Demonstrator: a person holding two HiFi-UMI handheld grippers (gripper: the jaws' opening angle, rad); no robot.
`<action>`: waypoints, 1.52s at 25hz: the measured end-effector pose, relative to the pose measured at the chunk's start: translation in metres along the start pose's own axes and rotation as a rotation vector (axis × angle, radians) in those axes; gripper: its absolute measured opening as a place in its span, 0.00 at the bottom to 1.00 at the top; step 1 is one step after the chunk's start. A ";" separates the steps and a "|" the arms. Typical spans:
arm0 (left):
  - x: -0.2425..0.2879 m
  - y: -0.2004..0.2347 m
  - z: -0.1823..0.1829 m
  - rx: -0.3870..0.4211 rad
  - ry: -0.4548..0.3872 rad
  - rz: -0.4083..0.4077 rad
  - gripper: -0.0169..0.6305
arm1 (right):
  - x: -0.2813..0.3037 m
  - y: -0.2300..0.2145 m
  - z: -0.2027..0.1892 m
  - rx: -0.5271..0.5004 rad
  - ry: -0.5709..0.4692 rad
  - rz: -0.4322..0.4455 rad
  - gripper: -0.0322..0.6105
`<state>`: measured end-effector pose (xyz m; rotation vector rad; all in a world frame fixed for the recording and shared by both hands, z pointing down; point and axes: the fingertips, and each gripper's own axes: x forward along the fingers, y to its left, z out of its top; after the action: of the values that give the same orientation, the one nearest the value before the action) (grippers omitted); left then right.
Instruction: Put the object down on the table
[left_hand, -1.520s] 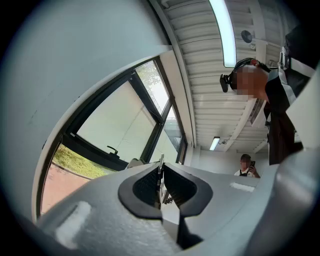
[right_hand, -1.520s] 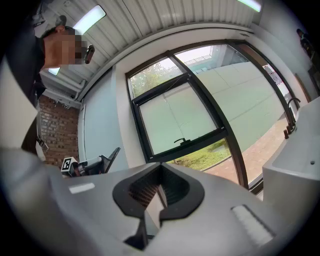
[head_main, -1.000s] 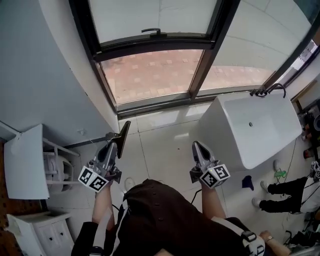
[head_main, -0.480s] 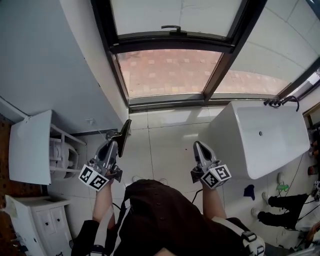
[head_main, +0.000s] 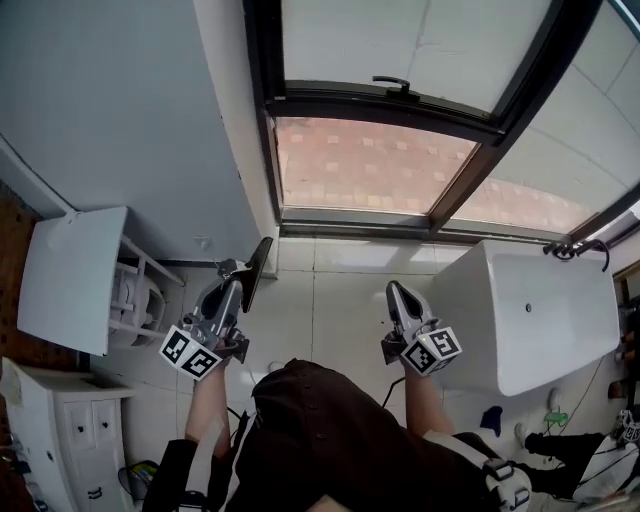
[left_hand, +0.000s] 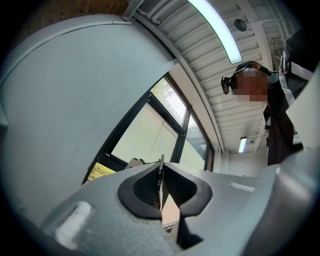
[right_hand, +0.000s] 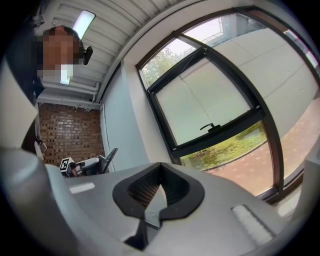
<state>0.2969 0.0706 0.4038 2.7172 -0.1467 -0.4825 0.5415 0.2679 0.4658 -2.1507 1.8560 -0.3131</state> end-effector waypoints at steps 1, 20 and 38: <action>-0.006 0.006 0.006 0.006 -0.010 0.017 0.05 | 0.012 0.006 -0.002 -0.009 0.008 0.028 0.05; -0.128 0.093 0.065 0.083 -0.126 0.296 0.05 | 0.153 0.102 -0.049 -0.047 0.136 0.303 0.05; -0.220 0.081 0.102 0.199 -0.301 0.663 0.05 | 0.263 0.213 -0.077 -0.016 0.266 0.747 0.05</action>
<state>0.0525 -0.0035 0.4141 2.5409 -1.1794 -0.6849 0.3575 -0.0262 0.4581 -1.3163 2.6410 -0.4184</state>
